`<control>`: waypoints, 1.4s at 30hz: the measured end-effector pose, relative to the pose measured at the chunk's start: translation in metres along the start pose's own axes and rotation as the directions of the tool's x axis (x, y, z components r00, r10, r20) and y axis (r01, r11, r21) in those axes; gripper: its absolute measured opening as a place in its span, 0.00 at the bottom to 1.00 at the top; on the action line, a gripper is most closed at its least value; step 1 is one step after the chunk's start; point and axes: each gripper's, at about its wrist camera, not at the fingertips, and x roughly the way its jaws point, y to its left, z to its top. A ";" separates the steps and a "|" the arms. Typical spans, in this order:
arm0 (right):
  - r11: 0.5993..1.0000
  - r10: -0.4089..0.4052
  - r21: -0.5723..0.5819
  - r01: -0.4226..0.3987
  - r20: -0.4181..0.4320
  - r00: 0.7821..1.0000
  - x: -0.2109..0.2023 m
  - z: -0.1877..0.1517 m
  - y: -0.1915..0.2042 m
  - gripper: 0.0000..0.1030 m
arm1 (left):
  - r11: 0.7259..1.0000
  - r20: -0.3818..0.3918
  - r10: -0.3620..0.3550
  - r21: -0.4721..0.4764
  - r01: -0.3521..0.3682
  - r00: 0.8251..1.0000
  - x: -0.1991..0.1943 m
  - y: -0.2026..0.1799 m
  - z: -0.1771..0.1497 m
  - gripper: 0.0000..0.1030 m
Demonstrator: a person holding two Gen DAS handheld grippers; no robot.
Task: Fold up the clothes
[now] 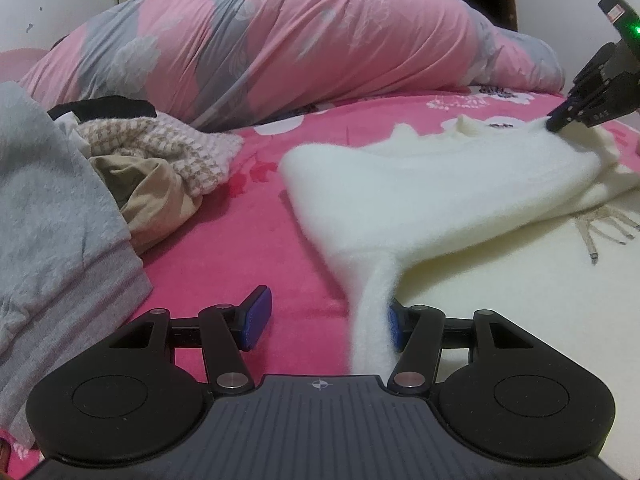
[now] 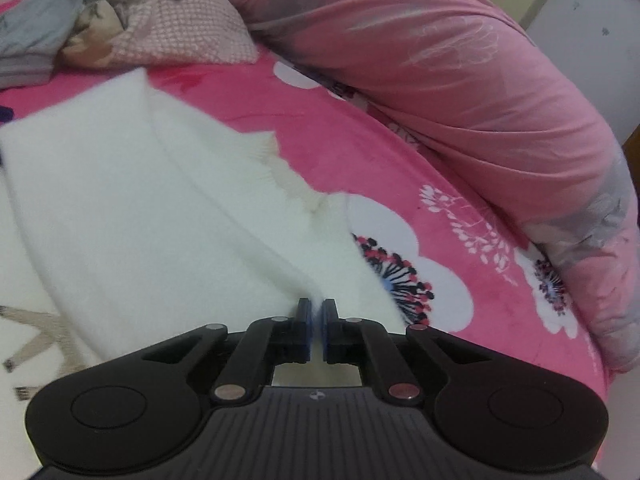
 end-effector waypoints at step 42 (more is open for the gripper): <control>0.758 -0.175 0.647 0.085 0.076 0.982 -0.036 -0.087 0.040 0.18 | 0.986 -0.039 -0.158 0.044 0.159 0.987 0.020 -0.029 0.016 0.38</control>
